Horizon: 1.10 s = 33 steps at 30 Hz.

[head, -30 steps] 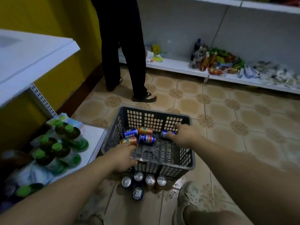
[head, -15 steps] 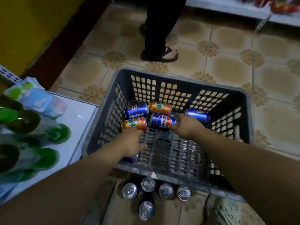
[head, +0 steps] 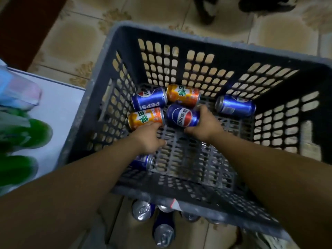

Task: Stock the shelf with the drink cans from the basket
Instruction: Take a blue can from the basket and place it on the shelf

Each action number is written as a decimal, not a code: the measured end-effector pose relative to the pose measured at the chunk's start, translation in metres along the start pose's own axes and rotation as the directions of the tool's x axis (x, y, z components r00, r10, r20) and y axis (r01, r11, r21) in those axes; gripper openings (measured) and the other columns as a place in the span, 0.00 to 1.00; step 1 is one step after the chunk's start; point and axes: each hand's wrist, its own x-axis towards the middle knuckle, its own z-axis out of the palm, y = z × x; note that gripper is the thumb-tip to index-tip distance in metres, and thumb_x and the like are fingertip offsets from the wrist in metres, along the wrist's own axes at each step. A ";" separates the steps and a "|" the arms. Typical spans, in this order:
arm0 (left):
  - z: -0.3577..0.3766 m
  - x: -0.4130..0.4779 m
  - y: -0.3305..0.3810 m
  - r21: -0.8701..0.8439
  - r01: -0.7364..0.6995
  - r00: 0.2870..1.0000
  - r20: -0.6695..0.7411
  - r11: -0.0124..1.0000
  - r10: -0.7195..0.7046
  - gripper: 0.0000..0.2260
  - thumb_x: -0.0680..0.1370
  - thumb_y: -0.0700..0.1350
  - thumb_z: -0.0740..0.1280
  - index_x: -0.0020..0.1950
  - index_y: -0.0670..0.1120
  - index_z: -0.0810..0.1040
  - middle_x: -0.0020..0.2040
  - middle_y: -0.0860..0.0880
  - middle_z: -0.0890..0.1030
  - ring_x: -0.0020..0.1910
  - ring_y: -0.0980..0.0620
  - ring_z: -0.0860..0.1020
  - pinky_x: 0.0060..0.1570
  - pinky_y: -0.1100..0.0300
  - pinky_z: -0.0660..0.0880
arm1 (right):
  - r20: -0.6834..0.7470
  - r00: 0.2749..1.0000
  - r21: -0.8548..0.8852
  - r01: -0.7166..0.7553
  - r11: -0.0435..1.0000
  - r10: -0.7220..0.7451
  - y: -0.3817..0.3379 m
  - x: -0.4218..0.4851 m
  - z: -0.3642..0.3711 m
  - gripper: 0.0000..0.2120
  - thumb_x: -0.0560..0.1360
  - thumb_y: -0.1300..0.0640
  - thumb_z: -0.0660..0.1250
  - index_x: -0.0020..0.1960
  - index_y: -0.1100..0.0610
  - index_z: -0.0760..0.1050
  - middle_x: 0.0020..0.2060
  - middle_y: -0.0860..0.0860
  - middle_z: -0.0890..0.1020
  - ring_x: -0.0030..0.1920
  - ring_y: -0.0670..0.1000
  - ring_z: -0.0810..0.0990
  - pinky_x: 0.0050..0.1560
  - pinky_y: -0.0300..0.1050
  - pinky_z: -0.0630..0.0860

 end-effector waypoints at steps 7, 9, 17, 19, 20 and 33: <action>-0.026 -0.091 0.039 -0.295 -0.126 0.983 -0.166 0.947 0.080 0.32 0.70 0.46 0.75 0.71 0.53 0.64 0.65 0.53 0.72 0.64 0.53 0.72 0.65 0.55 0.69 | -0.022 0.972 0.106 0.233 0.967 -0.232 -0.059 -0.108 -0.058 0.37 0.68 0.54 0.77 0.72 0.46 0.63 0.62 0.47 0.63 0.63 0.49 0.68 0.61 0.41 0.70; -0.043 -0.132 0.051 -0.382 -0.184 0.970 -0.219 0.906 0.104 0.33 0.69 0.43 0.75 0.71 0.52 0.64 0.62 0.55 0.73 0.62 0.55 0.73 0.63 0.58 0.69 | -0.043 0.954 0.176 0.300 0.937 -0.297 -0.085 -0.146 -0.082 0.37 0.66 0.55 0.77 0.71 0.47 0.64 0.62 0.47 0.67 0.61 0.47 0.71 0.60 0.42 0.73; -0.118 -0.320 0.077 -0.559 -0.354 0.913 -0.380 0.750 0.147 0.36 0.70 0.43 0.76 0.72 0.53 0.60 0.64 0.55 0.73 0.63 0.53 0.73 0.62 0.53 0.72 | -0.174 0.897 0.574 0.427 0.698 -0.406 -0.191 -0.314 -0.165 0.31 0.64 0.63 0.76 0.63 0.51 0.71 0.57 0.52 0.78 0.53 0.50 0.80 0.48 0.43 0.79; -0.134 -0.373 0.084 -0.552 -0.426 0.878 -0.442 0.717 0.181 0.30 0.71 0.42 0.75 0.67 0.56 0.63 0.57 0.59 0.75 0.60 0.55 0.75 0.55 0.61 0.74 | -0.205 0.878 0.639 0.455 0.620 -0.433 -0.217 -0.358 -0.173 0.32 0.65 0.65 0.75 0.66 0.52 0.70 0.58 0.51 0.78 0.54 0.50 0.80 0.48 0.43 0.79; -0.141 -0.398 0.087 -0.544 -0.459 0.858 -0.476 0.702 0.193 0.29 0.71 0.42 0.75 0.64 0.56 0.63 0.55 0.61 0.75 0.58 0.56 0.76 0.50 0.67 0.73 | -0.228 0.861 0.654 0.481 0.584 -0.454 -0.230 -0.380 -0.176 0.34 0.65 0.65 0.75 0.67 0.53 0.69 0.57 0.51 0.78 0.54 0.50 0.80 0.48 0.43 0.78; -0.129 -0.686 0.042 -0.422 -0.651 0.511 -0.858 0.631 -0.046 0.26 0.71 0.38 0.73 0.63 0.51 0.65 0.55 0.53 0.78 0.52 0.59 0.77 0.51 0.63 0.74 | -0.175 0.478 0.478 0.806 0.350 -0.861 -0.362 -0.642 -0.157 0.17 0.71 0.65 0.71 0.57 0.52 0.74 0.49 0.51 0.82 0.47 0.50 0.82 0.42 0.41 0.80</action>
